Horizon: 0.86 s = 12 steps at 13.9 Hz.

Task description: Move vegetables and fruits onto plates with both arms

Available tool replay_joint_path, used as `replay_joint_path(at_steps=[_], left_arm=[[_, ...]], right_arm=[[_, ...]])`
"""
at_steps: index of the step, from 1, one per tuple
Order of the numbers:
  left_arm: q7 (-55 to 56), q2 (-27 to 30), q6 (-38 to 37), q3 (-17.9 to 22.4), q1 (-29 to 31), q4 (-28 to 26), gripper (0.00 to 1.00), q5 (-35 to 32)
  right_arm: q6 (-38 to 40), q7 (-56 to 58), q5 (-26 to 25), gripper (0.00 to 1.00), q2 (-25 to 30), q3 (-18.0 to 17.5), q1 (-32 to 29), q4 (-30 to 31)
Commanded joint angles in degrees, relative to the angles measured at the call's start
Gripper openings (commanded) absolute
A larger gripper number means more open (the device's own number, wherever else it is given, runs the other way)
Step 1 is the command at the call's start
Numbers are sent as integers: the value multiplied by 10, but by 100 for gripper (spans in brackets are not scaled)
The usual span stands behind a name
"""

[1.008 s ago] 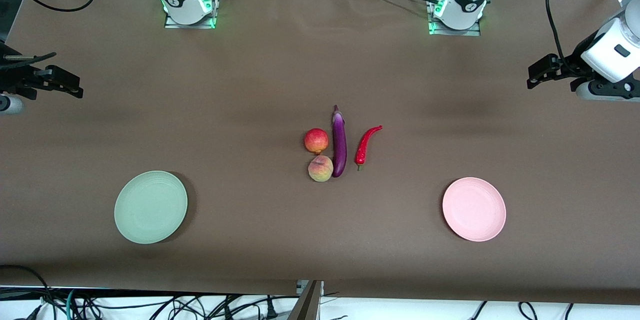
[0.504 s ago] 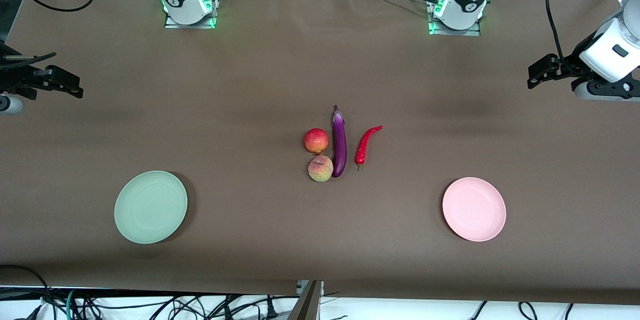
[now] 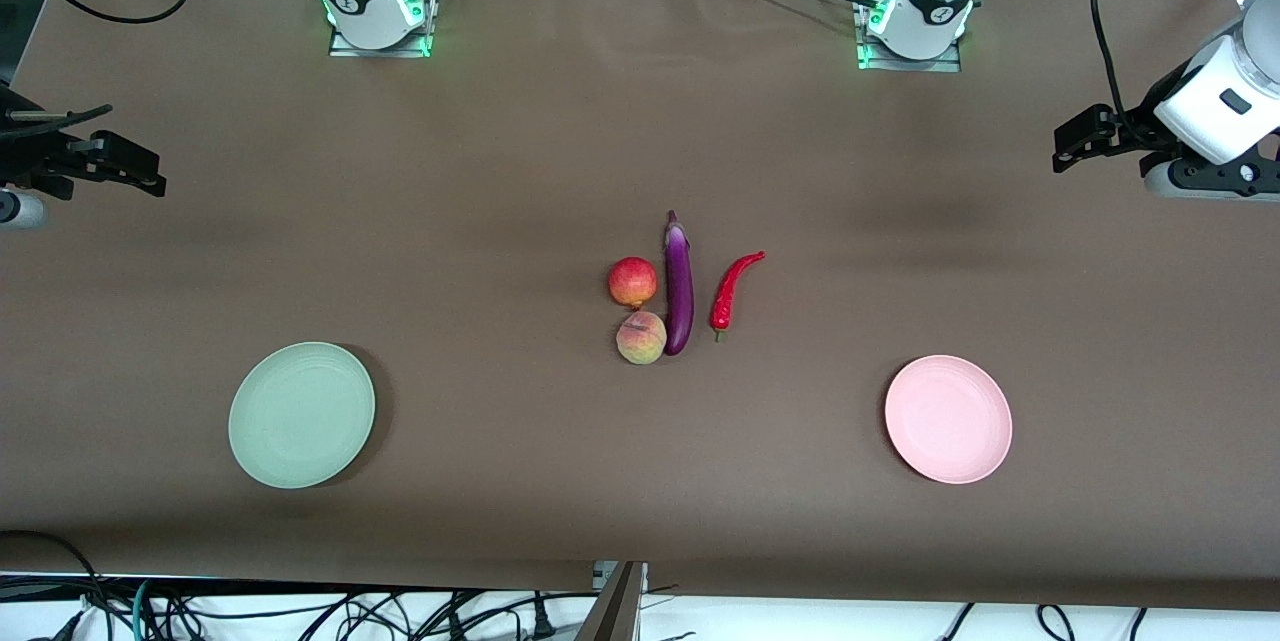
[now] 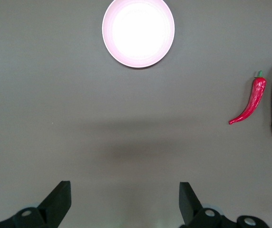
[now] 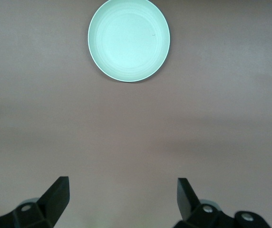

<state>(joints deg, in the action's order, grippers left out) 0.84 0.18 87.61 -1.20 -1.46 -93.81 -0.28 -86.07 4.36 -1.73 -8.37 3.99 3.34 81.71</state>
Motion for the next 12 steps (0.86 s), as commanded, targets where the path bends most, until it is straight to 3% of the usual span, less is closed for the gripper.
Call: replay_joint_path(at_steps=[1, 12], left_arm=[[-8, -18, -24, -3, -1, 32, 100, -19], [-36, -25, -30, -3, -2, 25, 100, -10]], right_arm=[[7, 2, 9, 100, -5, 1, -2, -14], [7, 2, 9, 100, -5, 1, -3, -14]])
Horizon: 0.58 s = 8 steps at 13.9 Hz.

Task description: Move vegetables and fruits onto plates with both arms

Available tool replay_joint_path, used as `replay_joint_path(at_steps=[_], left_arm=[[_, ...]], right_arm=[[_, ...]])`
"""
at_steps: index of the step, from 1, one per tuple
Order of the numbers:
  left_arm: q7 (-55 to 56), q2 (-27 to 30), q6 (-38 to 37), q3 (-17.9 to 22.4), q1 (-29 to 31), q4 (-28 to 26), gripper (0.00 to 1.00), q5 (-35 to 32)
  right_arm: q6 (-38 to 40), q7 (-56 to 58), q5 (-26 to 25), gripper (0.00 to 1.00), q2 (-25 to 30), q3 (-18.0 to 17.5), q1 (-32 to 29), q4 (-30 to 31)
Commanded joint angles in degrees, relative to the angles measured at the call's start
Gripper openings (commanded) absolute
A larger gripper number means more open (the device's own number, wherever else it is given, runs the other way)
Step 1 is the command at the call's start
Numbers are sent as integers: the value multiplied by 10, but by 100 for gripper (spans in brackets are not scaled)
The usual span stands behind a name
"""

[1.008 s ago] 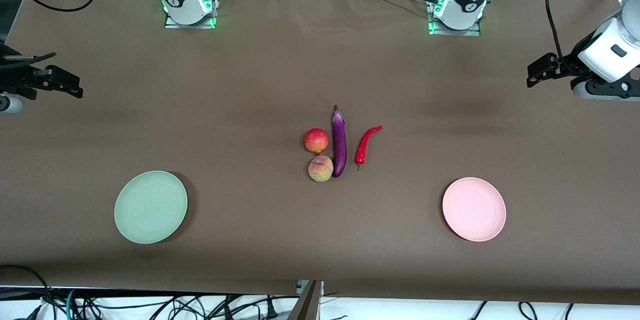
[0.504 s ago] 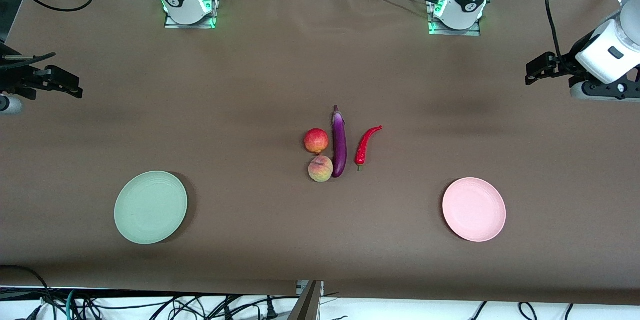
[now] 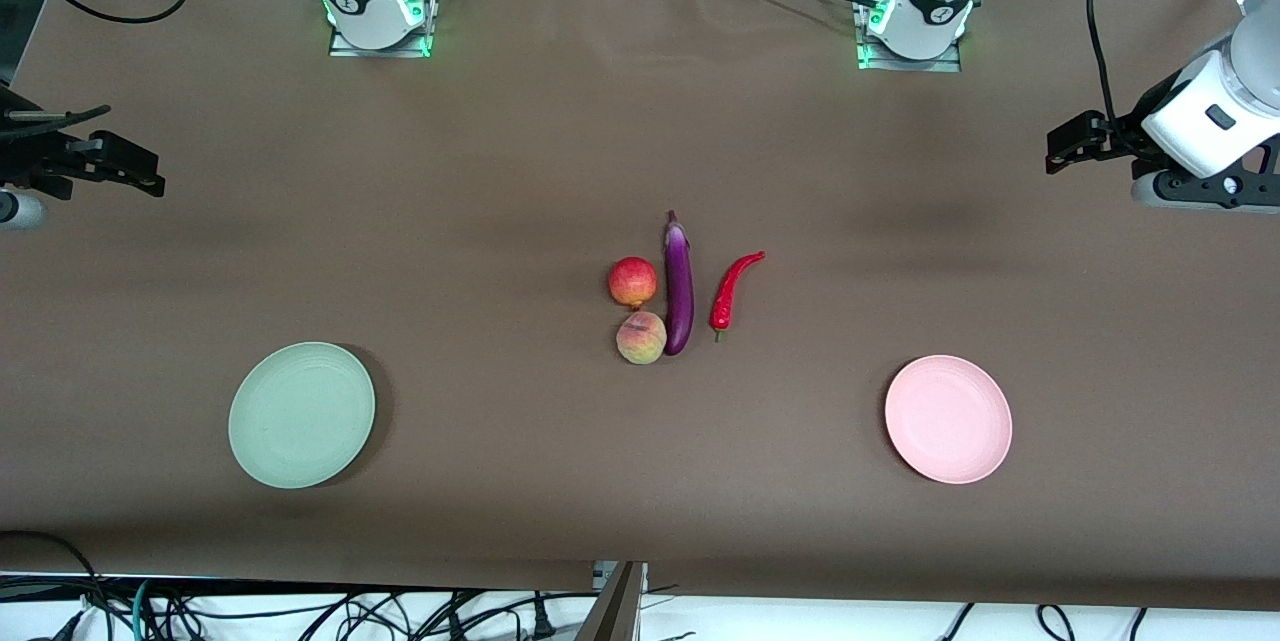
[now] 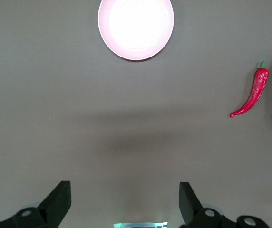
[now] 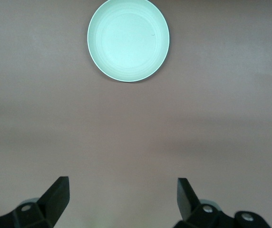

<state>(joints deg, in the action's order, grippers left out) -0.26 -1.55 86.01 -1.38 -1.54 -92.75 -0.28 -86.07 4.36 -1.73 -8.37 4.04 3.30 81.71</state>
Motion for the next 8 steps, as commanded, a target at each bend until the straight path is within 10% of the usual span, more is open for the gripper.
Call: replay_joint_path(at_steps=[1, 8], left_arm=[[-29, -7, -14, -1, 0, 13, 100, -10], [-33, -7, -21, -1, 1, 12, 100, -10]], right_arm=[[7, 2, 9, 100, -4, 1, -2, -14], [7, 2, 9, 100, -4, 2, -3, -14]])
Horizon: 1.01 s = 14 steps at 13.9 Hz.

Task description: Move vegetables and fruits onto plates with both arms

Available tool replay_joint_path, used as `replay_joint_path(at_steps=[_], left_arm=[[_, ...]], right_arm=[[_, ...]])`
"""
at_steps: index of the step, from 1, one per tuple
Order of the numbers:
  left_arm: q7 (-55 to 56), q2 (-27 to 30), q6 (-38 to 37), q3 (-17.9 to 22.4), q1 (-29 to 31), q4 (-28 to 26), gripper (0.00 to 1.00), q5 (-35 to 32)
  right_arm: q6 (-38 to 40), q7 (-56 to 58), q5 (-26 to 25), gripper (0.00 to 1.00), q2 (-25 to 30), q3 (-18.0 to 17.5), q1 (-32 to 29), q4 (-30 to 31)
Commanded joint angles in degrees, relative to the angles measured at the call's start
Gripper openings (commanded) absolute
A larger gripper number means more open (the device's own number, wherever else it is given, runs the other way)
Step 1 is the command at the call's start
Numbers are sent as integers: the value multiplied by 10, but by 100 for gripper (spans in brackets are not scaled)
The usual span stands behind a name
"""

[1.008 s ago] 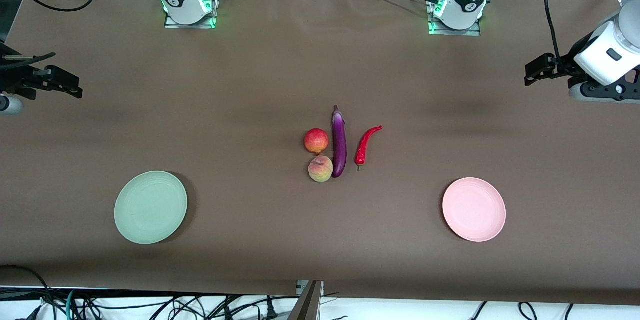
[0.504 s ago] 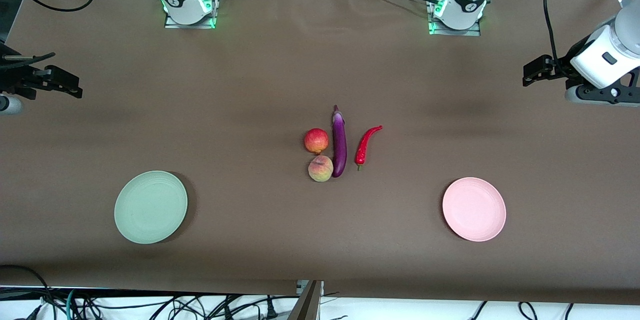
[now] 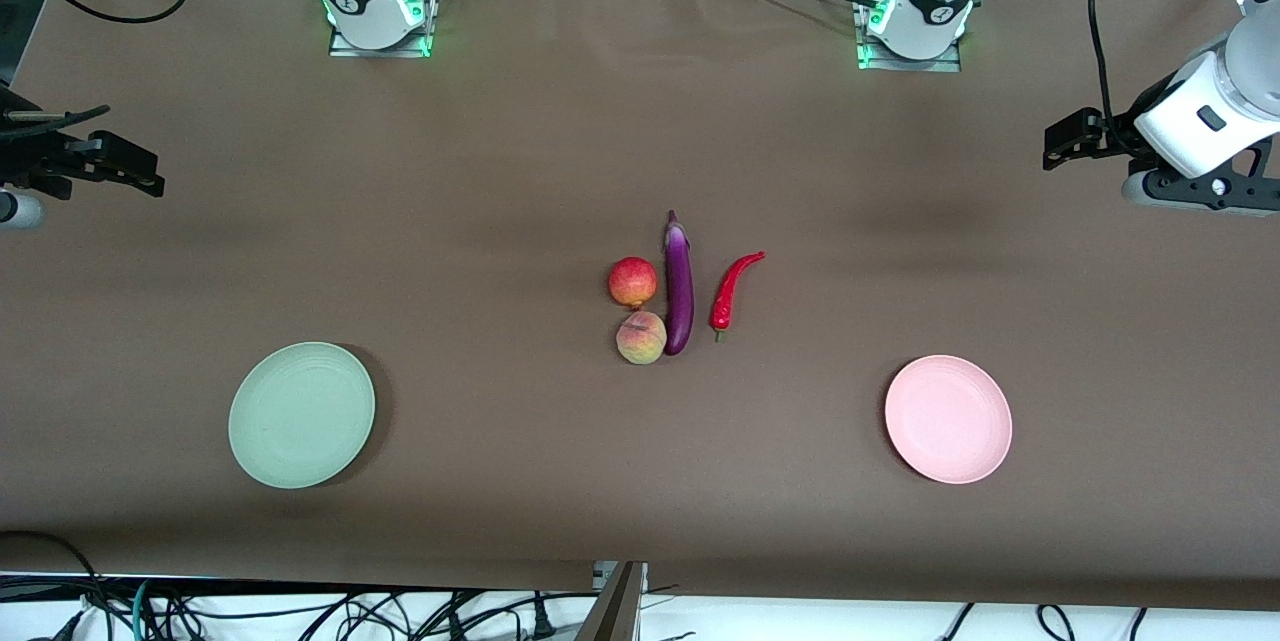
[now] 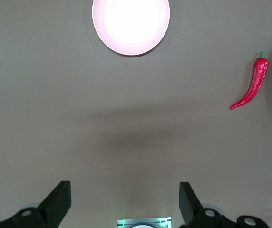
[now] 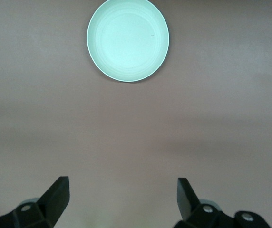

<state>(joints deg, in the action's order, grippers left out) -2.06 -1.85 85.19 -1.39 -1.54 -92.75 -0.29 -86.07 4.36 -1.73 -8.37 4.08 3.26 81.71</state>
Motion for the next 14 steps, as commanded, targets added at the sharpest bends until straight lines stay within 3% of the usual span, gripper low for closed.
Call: replay_joint_path(at_steps=[1, 6, 10, 14], left_arm=[[-15, -4, -13, -1, 0, 12, 100, -10], [-15, -4, -38, -2, -6, 13, 100, -9], [-14, -25, -38, -41, -12, 10, 100, 1], [7, -89, 44, -87, -14, 0, 100, 27]], right_arm=[[7, 0, 9, 100, -5, 1, -2, -14], [1, -3, 9, 100, -17, 1, 1, -10], [3, -1, 9, 100, -35, 1, 2, -9], [8, 3, 5, 100, -44, 0, 2, -8]])
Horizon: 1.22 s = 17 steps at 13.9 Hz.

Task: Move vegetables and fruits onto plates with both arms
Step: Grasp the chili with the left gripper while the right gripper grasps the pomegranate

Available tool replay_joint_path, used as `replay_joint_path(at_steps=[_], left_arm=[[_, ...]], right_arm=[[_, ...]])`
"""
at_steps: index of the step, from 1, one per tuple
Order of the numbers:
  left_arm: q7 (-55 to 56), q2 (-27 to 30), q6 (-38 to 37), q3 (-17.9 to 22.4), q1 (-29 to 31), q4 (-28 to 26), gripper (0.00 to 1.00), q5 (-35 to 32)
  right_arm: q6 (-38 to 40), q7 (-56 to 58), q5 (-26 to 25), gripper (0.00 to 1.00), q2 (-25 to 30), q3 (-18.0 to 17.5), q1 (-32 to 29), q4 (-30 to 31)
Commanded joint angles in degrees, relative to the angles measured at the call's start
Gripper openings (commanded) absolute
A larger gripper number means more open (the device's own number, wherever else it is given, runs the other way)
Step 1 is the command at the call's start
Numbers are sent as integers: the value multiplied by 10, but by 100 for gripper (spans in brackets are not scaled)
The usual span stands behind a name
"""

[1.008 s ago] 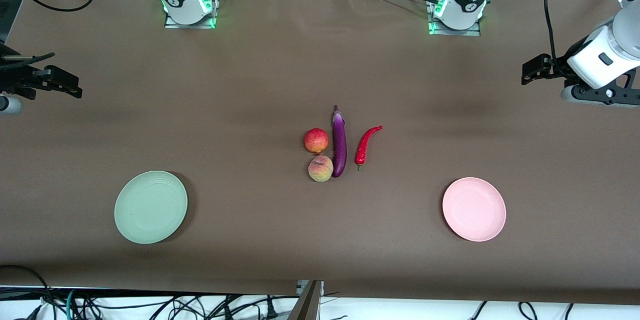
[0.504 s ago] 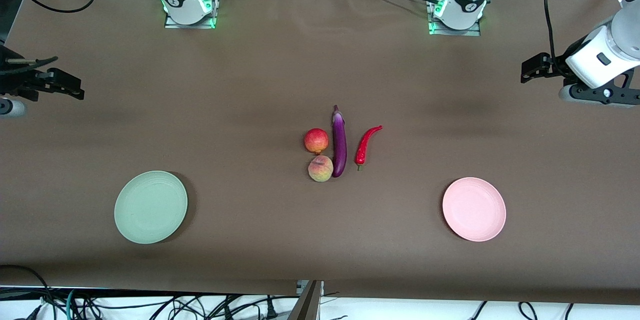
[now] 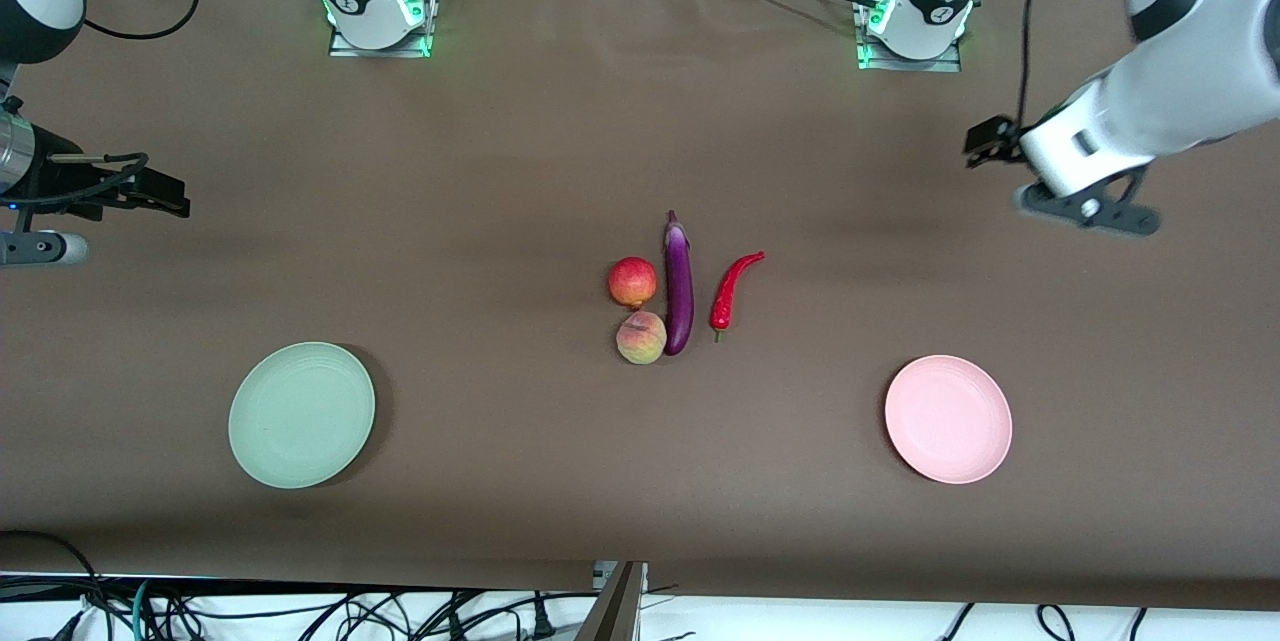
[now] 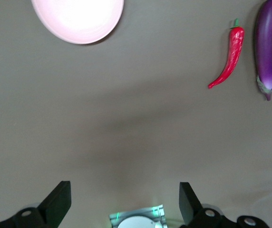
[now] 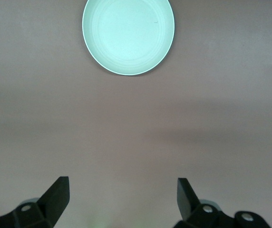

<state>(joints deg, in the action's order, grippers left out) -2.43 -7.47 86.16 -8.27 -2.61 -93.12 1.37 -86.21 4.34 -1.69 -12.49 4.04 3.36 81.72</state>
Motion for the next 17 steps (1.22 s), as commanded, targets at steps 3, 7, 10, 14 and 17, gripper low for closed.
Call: replay_joint_path(at_steps=[3, 7, 10, 14, 17], left_arm=[[65, -67, 131, -66, -4, -37, 100, 9], [132, -128, 290, -98, -48, -102, 100, 2], [180, -195, 377, -95, -100, -105, 100, -8], [211, -251, 461, -96, -136, -110, 100, -67], [237, -293, 507, -97, -147, -110, 100, -145]], right_arm=[[7, -3, 6, 100, -11, 0, 0, -9], [-2, -6, 9, 99, -33, -1, 23, -9], [-41, -75, 19, 99, -52, -1, 58, -9], [-85, -136, 72, 99, -95, -1, 100, -9], [-127, -140, 127, 99, -136, -1, 110, -9]])
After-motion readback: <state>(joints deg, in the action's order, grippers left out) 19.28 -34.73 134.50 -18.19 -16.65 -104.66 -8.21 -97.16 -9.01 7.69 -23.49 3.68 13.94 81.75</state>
